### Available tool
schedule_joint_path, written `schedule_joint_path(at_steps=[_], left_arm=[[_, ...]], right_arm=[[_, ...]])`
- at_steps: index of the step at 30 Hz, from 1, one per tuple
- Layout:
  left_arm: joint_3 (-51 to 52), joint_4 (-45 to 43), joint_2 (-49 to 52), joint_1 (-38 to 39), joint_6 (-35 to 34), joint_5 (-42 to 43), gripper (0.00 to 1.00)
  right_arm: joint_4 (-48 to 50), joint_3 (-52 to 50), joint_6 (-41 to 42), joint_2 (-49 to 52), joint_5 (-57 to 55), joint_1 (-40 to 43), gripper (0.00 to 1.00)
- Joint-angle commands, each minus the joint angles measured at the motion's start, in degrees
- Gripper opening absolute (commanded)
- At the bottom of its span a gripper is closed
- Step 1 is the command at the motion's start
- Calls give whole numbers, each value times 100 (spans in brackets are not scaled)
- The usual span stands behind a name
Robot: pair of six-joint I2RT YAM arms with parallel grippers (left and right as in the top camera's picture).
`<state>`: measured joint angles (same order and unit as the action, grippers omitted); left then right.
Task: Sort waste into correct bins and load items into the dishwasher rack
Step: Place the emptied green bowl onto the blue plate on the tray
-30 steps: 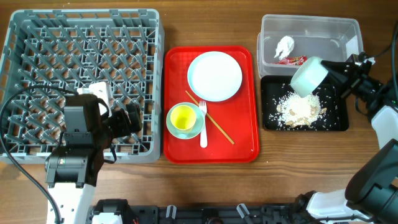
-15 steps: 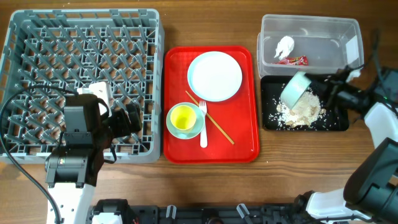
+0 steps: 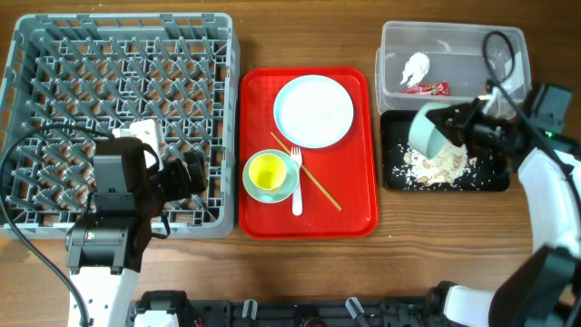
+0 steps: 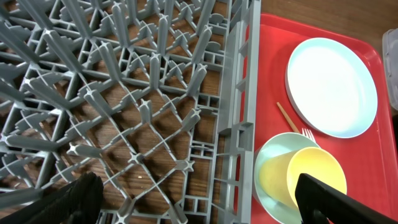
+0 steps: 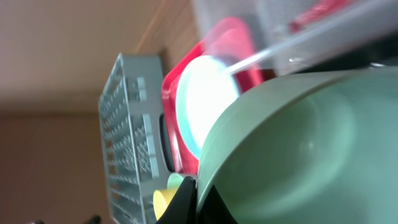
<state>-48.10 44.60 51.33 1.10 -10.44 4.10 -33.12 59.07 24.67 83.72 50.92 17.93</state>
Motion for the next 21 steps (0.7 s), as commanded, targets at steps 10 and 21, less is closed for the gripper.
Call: schedule_joint_path(at_steps=[10,21], left_arm=[[-105,-15,-26,-31,-50,-57,100],[-105,-15,79,-31,-50,-57,100]], right_arm=[[-448,1576,-535,-494,-3141,-3222,4],[323,1582,-964,1471,-4098,-4555,5]])
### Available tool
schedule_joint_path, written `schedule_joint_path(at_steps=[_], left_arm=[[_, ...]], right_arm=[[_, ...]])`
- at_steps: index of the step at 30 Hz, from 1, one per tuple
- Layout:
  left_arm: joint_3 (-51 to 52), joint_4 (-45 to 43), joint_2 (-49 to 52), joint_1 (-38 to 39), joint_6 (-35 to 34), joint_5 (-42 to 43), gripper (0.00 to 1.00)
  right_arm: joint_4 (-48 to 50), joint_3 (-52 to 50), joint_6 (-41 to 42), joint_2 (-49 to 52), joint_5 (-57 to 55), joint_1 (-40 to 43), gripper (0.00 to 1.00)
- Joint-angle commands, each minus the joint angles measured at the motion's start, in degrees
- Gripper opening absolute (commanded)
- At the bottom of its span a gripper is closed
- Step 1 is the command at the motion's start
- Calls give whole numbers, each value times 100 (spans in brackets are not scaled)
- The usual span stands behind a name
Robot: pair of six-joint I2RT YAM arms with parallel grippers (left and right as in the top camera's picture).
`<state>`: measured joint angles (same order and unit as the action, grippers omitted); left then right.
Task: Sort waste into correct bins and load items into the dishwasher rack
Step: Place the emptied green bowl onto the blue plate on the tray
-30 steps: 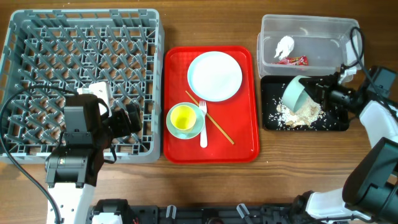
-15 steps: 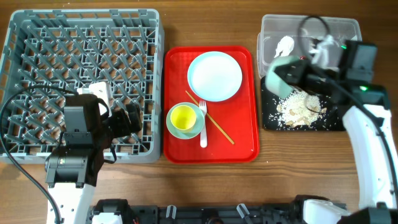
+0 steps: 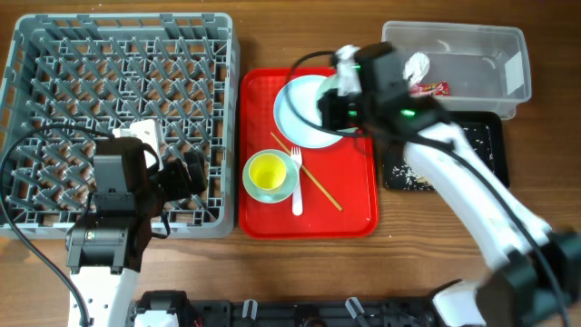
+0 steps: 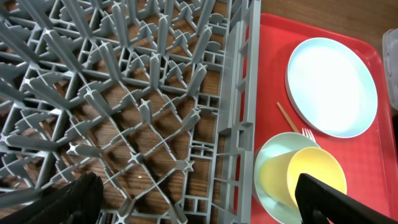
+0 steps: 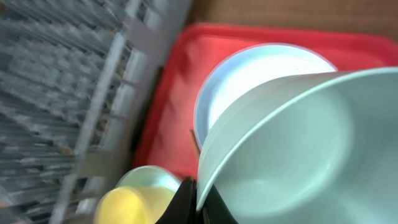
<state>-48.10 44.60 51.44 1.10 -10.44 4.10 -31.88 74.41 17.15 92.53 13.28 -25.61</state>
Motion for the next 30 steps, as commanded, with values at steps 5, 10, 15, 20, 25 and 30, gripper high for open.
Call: schedule_joint_path(at_steps=[5,10,15,20,25,30], left_arm=[[-105,-15,157,-31,-50,-57,100],[-105,-15,181,-31,-50,-55,100],[-105,-15,181,-31,-50,-55,100],[-105,-15,181,-31,-50,-55,100],[-105,-13,184,-31,-52,-55,100],[-105,-11,184,-31,-50,-55,100]], right_arm=[[444,48,-179,1370,-271,-487,5],[463,48,-175,1613,-273,-638,16],[28,216,-164,1224,-7,-623,53],[-876,678,-157,516,197,-627,58],[-1534,647,107,433,634,-754,58],[-1617,479,177,820,415,-1130,56]])
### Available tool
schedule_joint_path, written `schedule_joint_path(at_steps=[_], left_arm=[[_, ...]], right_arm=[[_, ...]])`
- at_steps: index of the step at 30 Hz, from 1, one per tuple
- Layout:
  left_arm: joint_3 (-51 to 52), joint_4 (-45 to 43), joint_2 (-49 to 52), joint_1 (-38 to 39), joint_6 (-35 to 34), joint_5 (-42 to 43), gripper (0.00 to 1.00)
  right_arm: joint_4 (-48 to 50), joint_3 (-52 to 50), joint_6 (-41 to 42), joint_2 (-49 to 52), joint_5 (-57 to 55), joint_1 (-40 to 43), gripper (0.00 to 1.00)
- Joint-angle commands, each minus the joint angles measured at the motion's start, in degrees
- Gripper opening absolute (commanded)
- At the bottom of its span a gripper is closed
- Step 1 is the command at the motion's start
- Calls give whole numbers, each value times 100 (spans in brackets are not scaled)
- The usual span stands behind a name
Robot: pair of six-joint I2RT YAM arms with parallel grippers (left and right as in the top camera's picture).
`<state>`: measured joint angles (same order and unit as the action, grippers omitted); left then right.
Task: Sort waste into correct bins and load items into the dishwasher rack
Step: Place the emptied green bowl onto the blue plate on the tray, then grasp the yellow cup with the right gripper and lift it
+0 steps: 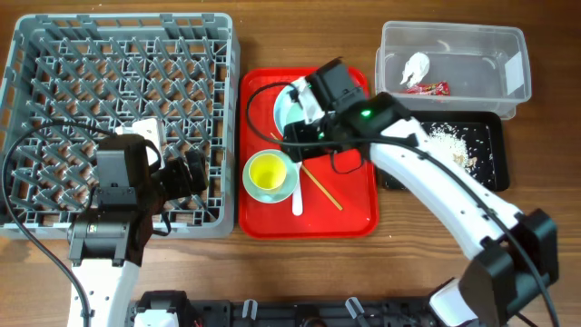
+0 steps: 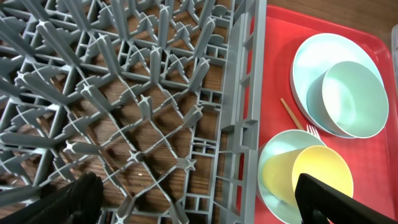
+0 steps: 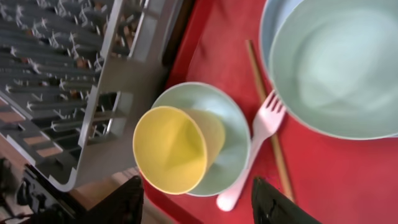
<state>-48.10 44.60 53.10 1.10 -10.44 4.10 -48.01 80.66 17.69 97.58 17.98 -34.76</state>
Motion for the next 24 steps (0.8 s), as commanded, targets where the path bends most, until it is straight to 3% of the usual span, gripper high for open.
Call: schedule_joint_path(at_steps=[1,3,7,10,14,20,24], left_arm=[[-105,-11,17,-31,-52,-55,100],[-105,-13,17,-31,-50,-55,100],[-105,-11,17,-31,-50,-55,100],[-105,-13,17,-31,-50,-55,100],[-105,-13,15,-31,-50,-55,100],[-105,-48,15,-31,-55,-48,100],[-105,-310,28,-31,-55,1110,100]], right_arm=[[-13,-153,238,422,-188,-271,56],[52,-153,352,664,-208,-372,56],[149,-153,664,1187,-212,-455,45],[181,-153,802,1414,-273,-455,22],[162,-9,846,1305,-389,-424,5],[-420,717,761,487,-442,-15,4],[-428,798,730,-282,-446,590,4]])
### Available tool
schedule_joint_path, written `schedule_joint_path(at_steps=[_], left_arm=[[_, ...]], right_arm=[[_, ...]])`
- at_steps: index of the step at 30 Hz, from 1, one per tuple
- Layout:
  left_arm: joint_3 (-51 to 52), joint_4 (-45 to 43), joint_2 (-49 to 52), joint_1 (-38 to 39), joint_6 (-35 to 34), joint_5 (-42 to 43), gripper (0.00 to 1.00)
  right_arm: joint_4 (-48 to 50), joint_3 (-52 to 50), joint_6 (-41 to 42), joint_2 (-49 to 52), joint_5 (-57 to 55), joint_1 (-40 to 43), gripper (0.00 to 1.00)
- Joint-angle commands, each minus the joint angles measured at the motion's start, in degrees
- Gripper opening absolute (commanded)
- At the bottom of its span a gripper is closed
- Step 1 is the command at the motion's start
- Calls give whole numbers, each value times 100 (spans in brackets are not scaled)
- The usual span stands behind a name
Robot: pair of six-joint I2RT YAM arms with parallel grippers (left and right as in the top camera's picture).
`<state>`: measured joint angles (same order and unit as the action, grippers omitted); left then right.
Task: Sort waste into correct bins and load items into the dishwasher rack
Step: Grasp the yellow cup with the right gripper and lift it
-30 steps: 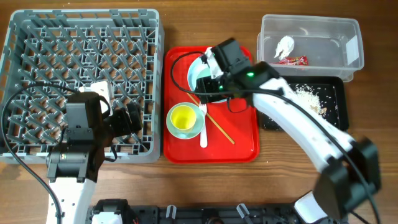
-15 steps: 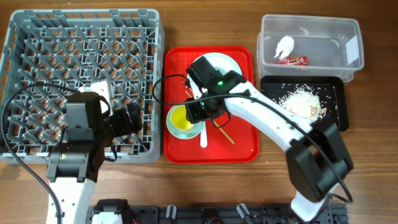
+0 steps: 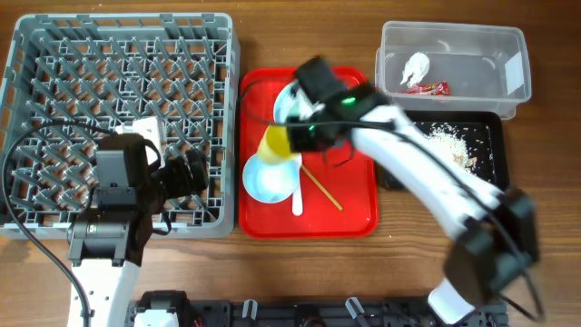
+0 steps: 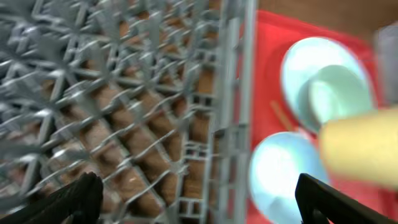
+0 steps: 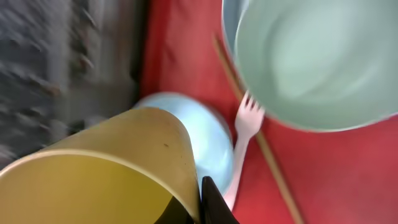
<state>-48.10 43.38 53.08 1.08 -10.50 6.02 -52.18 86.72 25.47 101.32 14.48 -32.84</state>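
My right gripper [image 5: 200, 202] is shut on the rim of the yellow cup [image 5: 106, 174], which hangs tilted above the red tray [image 3: 349, 213]. In the overhead view the yellow cup [image 3: 275, 142] is just above the pale blue saucer [image 3: 268, 180]. A white fork [image 5: 245, 134] and a chopstick [image 5: 264, 146] lie beside the saucer. The green bowl [image 5: 311, 56] rests on the large plate [image 3: 283, 102]. My left gripper [image 4: 199, 208] is open and holds nothing, low over the right edge of the grey dishwasher rack [image 3: 54, 54].
A clear bin [image 3: 472, 45] at the back right holds a crumpled tissue [image 3: 416, 64] and a red wrapper [image 3: 427, 88]. A black tray [image 3: 486, 177] in front of it holds food scraps [image 3: 447, 136]. My right arm stretches across the red tray.
My right gripper was open over the yellow cup on the saucer. It is now shut on the cup's rim and the cup is off the saucer. The left wrist view has shifted slightly and is blurred.
My right gripper held the green bowl tipped over the black tray with scraps. It then had the bowl over the large plate on the red tray. After that the bowl sat on the plate and the gripper was open. Now it holds the yellow cup.
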Motion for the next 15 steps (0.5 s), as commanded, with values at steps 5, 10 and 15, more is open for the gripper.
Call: schedule_joint_path(at_steps=[5,10,15], left_arm=[[-105,-1340,455,-20,-345,3093,100],[-105,-3121,1268,-20,-374,5510,100],[-105,-4861,1926,-17,-1137,6708,100]], right_arm=[[20,188,293,-807,415,1434,4],[160,188,-535,-776,2826,1709,4],[179,188,-752,-776,4478,1707,4]])
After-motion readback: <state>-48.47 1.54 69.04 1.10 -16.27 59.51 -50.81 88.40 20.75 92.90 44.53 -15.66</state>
